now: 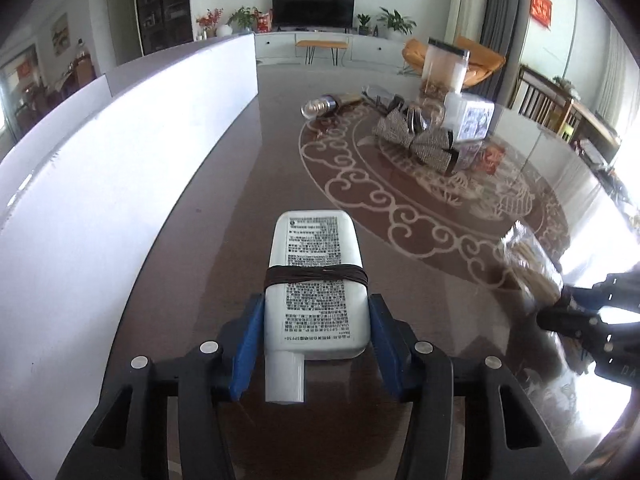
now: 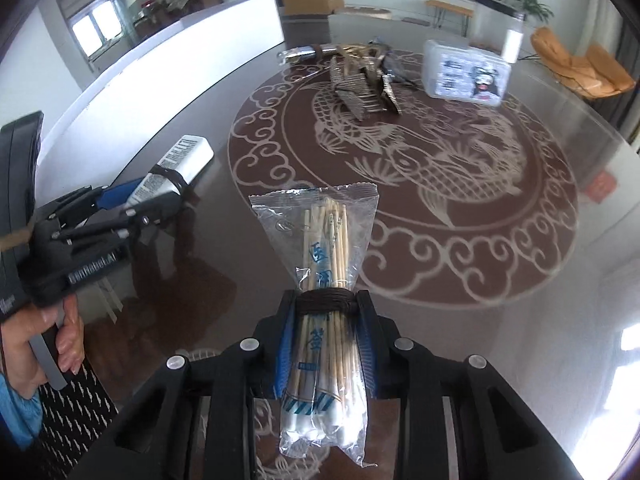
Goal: Organize objects
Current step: 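Grasp the white strapped bottle with the left tool while the right tool grasps the bagged cotton swabs, then carry the bottle and swab bag into the cork-floored box and open both tools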
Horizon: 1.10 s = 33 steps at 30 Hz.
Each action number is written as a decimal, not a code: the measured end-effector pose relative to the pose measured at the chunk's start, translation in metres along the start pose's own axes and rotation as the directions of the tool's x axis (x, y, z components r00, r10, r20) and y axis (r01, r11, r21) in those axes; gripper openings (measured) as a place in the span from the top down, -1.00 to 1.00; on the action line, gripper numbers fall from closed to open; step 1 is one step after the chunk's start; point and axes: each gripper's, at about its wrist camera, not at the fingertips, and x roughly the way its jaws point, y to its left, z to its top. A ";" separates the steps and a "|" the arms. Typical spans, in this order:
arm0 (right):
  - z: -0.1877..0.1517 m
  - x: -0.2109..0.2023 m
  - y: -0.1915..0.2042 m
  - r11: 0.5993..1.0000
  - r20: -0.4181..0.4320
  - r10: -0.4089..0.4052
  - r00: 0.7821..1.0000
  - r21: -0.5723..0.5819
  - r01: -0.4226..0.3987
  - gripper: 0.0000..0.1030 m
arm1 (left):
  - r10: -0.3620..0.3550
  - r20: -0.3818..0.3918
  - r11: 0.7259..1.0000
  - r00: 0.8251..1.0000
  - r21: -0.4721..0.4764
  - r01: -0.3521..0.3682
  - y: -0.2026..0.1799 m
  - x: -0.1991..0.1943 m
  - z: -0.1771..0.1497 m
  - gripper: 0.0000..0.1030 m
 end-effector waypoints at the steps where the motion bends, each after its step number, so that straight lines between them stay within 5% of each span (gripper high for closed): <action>1: -0.004 -0.004 -0.002 1.000 0.007 0.005 1.000 0.016 -0.005 0.43 | -0.017 0.030 1.000 0.999 -0.013 0.017 0.003 -0.007 0.001 0.01; 15: -0.007 -0.025 -0.003 0.994 0.071 0.053 0.996 0.089 -0.059 0.43 | -0.079 0.200 0.992 0.977 -0.083 0.097 0.018 -0.055 0.000 0.05; 26: 0.017 -0.056 0.022 0.995 0.157 0.082 0.984 0.039 -0.089 0.43 | -0.081 0.373 0.983 0.924 -0.124 0.136 0.041 -0.131 -0.001 0.05; 29: 0.044 -0.069 0.045 0.990 0.201 0.135 0.970 0.000 -0.138 0.43 | -0.064 0.414 0.971 0.908 -0.182 0.152 0.071 -0.163 0.011 0.05; 33: 0.095 -0.092 0.109 0.963 0.273 0.267 0.924 -0.103 -0.248 0.43 | -0.008 0.409 0.957 0.913 -0.263 0.126 0.131 -0.188 0.030 0.05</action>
